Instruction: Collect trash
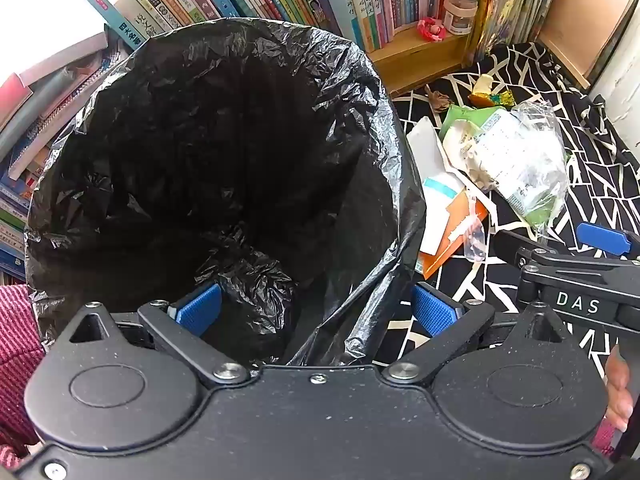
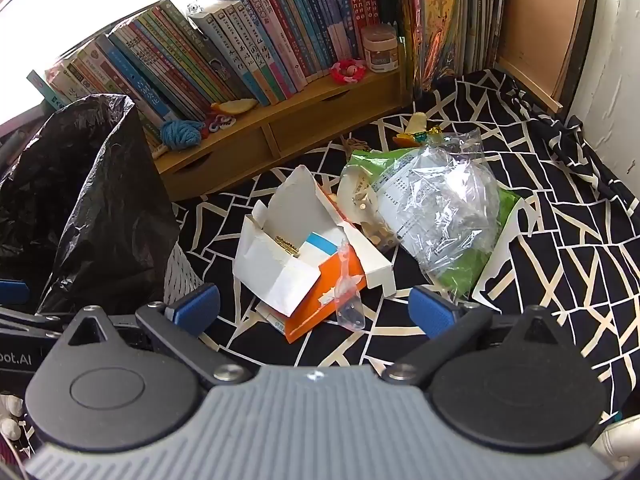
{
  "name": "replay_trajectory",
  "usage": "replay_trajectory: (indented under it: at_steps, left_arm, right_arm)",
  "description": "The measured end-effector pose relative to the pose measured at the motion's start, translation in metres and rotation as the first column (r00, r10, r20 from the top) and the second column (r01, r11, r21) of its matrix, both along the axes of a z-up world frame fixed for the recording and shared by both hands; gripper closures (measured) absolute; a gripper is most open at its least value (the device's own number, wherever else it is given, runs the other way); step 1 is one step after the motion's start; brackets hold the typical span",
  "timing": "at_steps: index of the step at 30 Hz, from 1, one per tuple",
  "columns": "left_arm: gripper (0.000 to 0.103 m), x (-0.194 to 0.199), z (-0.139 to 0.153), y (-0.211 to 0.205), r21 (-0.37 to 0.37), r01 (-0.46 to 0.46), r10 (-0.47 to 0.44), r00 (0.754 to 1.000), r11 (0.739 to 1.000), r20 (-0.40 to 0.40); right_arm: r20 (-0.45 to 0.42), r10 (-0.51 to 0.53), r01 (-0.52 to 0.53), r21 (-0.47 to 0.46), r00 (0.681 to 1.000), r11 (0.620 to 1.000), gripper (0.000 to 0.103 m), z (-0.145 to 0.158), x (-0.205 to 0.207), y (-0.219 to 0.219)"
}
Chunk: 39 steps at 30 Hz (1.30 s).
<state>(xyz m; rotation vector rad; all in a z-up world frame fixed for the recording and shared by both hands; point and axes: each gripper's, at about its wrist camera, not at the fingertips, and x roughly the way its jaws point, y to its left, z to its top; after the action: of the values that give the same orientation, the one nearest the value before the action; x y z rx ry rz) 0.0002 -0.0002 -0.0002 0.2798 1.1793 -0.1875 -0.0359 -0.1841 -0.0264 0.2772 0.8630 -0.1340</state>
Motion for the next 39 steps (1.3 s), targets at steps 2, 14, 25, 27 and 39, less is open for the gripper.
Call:
replay_trajectory:
  at_steps: [2, 14, 25, 27, 39]
  left_arm:
    - [0.002, 0.001, -0.001, 0.0, 0.003, 0.002, -0.002, 1.0, 1.0, -0.001]
    - [0.002, -0.012, 0.003, -0.01, 0.011, -0.012, 0.012, 0.999, 1.0, 0.031]
    - [0.002, 0.0, -0.002, 0.002, 0.008, -0.005, 0.005, 1.0, 1.0, 0.008]
    - [0.002, 0.0, -0.002, 0.003, 0.008, -0.005, 0.005, 1.0, 1.0, 0.009]
    - [0.002, 0.003, -0.002, 0.006, 0.011, -0.004, 0.004, 1.0, 1.0, 0.014]
  right_arm:
    - [-0.002, 0.0, 0.0, -0.004, 1.0, 1.0, 0.0, 0.0, 0.0, 0.0]
    - [-0.007, -0.001, 0.001, -0.006, 1.0, 1.0, 0.0, -0.002, 0.001, 0.001]
    - [-0.009, -0.001, 0.001, -0.008, 1.0, 1.0, 0.0, -0.002, 0.003, 0.002]
    - [-0.009, -0.001, 0.001, -0.008, 1.0, 1.0, 0.0, -0.002, 0.003, 0.002]
    - [-0.012, -0.002, 0.001, -0.009, 1.0, 1.0, 0.0, -0.003, 0.004, 0.002]
